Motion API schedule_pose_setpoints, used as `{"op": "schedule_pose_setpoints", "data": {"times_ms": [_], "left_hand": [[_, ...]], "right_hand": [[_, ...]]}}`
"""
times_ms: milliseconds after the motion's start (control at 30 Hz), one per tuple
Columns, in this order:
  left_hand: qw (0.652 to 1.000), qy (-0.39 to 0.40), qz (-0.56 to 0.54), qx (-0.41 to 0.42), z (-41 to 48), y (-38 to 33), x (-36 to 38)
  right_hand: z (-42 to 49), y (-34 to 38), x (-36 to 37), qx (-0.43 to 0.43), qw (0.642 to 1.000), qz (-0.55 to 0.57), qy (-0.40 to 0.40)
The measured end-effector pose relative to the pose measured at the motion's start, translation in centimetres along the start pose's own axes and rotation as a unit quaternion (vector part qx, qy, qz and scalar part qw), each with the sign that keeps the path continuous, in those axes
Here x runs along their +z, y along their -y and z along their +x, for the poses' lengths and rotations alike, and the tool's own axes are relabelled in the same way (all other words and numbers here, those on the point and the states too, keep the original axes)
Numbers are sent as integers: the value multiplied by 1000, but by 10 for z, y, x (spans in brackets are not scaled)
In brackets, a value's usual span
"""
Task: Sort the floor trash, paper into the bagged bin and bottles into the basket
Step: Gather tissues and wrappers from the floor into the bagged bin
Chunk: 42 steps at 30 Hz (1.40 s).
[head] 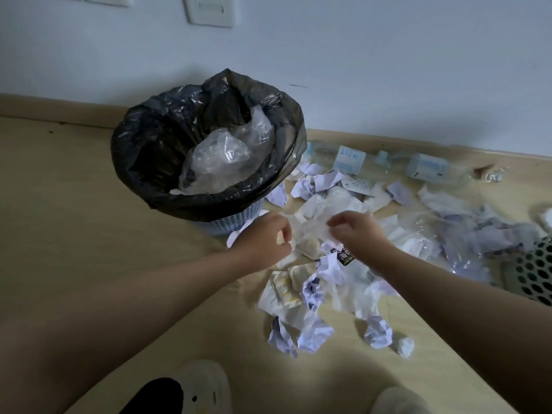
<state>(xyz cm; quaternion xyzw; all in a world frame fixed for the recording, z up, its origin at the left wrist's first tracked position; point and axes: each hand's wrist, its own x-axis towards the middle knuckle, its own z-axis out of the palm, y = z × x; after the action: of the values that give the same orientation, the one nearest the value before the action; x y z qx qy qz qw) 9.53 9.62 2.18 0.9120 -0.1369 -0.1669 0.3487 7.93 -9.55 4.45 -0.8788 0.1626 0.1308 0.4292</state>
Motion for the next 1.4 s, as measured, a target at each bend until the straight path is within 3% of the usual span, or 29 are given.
{"op": "schedule_pose_setpoints", "data": {"times_ms": [67,200,267,400,500,567,633,700,800,900,967,1033,1100,1200,1400], "left_hand": [[998,19,-19,54,9,-23,-4],[992,99,-54,65,32,-70,-7],[991,117,-24,62,40,-83,-6],[997,68,15,35,48,-84,12],[996,87,21,-27,34,-60,31],[976,153,152,-23,23,-34,36],[948,195,251,-14,14,-10,35],[937,210,279,-1,6,3,36],[917,235,321,36,-1,11,44],[889,244,378,86,-4,11,52],[887,218,388,122,-3,8,53],[907,168,364,130,0,7,49],[919,117,359,116,3,8,40],[915,72,394,56,5,17,28],[896,78,435,-48,4,42,18]], "right_hand": [[0,9,-10,16,994,105,15],[-4,20,-20,33,969,223,96],[-2,23,-25,45,965,249,74],[3,9,-33,47,968,246,1],[-2,-24,-28,34,994,96,-40],[-9,-53,-21,-25,992,-125,4],[-18,-76,-12,-84,943,-298,120],[-29,-93,1,-99,885,-392,231],[-41,-105,19,-102,842,-451,278],[-37,-101,18,-138,842,-469,229],[-29,-96,12,-149,871,-437,169],[-22,-87,3,-117,917,-364,113],[-15,-78,-5,-92,953,-282,60],[-7,-68,-17,-90,979,-184,-13],[6,-61,-36,-50,983,-93,-149]]}}
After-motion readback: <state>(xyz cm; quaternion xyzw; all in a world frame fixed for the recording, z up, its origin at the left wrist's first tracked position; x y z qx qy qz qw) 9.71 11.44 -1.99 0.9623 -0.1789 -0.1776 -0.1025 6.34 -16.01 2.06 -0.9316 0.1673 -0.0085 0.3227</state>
